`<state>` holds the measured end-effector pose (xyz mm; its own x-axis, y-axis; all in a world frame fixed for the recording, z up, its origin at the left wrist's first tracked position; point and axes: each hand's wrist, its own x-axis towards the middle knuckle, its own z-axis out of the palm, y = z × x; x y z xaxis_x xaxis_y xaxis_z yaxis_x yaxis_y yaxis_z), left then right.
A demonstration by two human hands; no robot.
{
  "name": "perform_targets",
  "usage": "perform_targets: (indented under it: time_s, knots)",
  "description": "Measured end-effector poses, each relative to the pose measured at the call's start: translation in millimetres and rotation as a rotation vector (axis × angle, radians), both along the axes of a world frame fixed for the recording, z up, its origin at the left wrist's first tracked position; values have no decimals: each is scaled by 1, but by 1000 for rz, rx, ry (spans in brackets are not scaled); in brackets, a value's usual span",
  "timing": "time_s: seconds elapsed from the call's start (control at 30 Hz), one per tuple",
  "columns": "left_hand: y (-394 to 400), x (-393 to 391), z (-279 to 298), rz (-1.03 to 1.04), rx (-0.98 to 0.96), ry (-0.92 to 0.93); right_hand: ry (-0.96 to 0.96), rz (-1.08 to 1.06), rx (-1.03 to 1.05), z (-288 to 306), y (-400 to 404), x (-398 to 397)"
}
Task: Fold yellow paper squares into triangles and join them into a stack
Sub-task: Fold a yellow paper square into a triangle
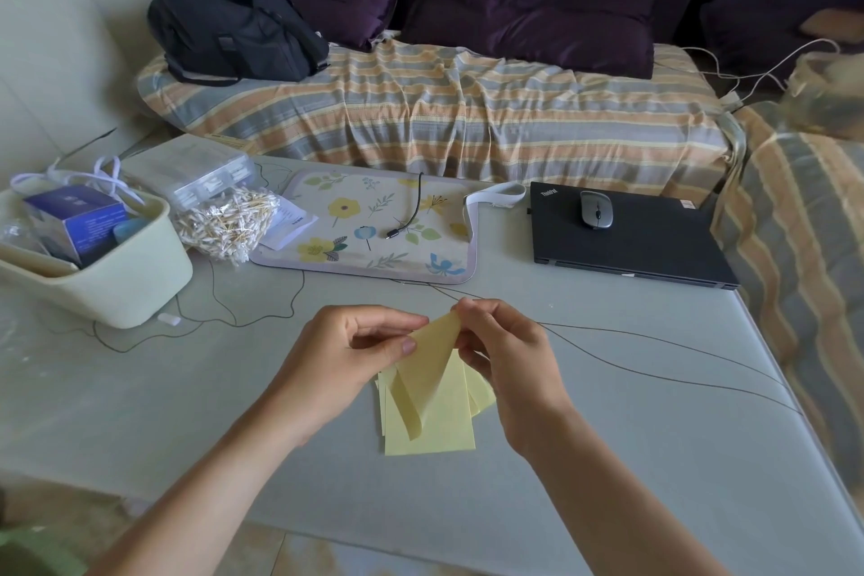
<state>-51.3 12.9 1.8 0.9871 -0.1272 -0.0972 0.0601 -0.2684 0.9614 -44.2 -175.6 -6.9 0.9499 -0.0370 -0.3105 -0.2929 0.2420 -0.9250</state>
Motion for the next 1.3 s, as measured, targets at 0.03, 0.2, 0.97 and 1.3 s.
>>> perform_targets:
  time_s: [0.03,0.2,0.97,1.3]
  knots:
    - [0,0,0,1,-2,6,4,-11,3,0,0,0]
    - [-1,0,1,10,9,1,-17,-50,11,-2,1,0]
    - [2,1,0,67,66,-124,0,172,0,-3,4,-3]
    - [1,-1,1,118,45,-116,-4,171,-7,-2,8,-4]
